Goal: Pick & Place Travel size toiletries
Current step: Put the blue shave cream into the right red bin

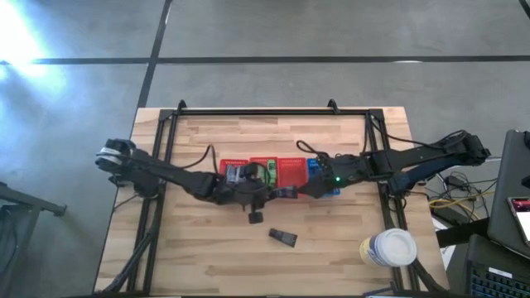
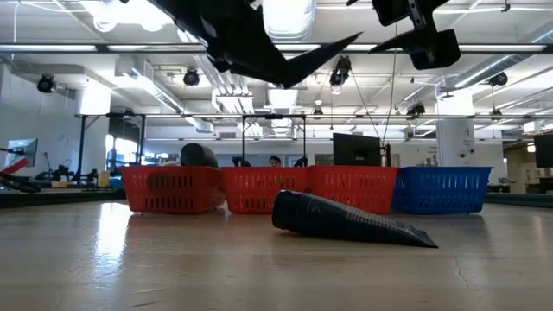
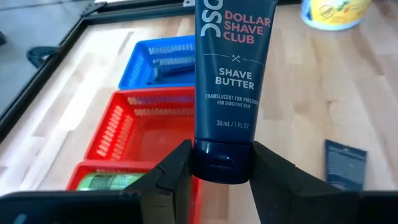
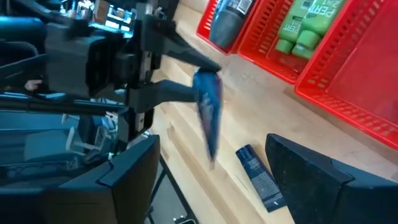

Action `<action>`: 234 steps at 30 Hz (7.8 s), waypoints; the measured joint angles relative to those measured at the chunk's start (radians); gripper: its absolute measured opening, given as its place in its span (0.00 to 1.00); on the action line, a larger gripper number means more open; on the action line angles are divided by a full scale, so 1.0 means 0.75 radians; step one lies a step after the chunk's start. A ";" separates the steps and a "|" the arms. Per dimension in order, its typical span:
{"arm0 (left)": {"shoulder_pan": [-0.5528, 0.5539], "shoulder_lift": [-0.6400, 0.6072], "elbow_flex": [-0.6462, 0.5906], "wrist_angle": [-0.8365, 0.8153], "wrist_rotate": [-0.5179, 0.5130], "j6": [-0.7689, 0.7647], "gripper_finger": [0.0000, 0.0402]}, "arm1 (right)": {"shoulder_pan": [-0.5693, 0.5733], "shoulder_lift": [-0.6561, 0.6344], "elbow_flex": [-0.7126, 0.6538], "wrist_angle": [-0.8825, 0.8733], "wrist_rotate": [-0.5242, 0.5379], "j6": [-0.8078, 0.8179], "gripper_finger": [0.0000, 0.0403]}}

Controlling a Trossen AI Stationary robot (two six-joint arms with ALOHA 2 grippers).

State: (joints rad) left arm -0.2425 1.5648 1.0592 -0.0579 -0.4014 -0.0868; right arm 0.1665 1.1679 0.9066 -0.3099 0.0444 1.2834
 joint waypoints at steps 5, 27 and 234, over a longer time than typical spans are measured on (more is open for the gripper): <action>0.039 0.006 0.024 -0.006 -0.001 -0.012 0.32 | -0.001 0.005 0.000 0.000 0.000 -0.015 0.66; 0.072 0.013 0.067 0.022 0.085 -0.030 0.32 | -0.004 0.017 0.000 0.005 0.026 -0.070 0.33; -0.611 -0.681 -0.473 -0.947 -0.476 -0.931 0.55 | -0.392 0.797 0.465 -0.545 0.147 -0.174 0.40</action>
State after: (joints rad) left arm -0.7008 1.0542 0.7044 -0.7684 -0.7585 -0.7853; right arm -0.1272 1.7658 1.2556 -0.7188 0.1546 1.1532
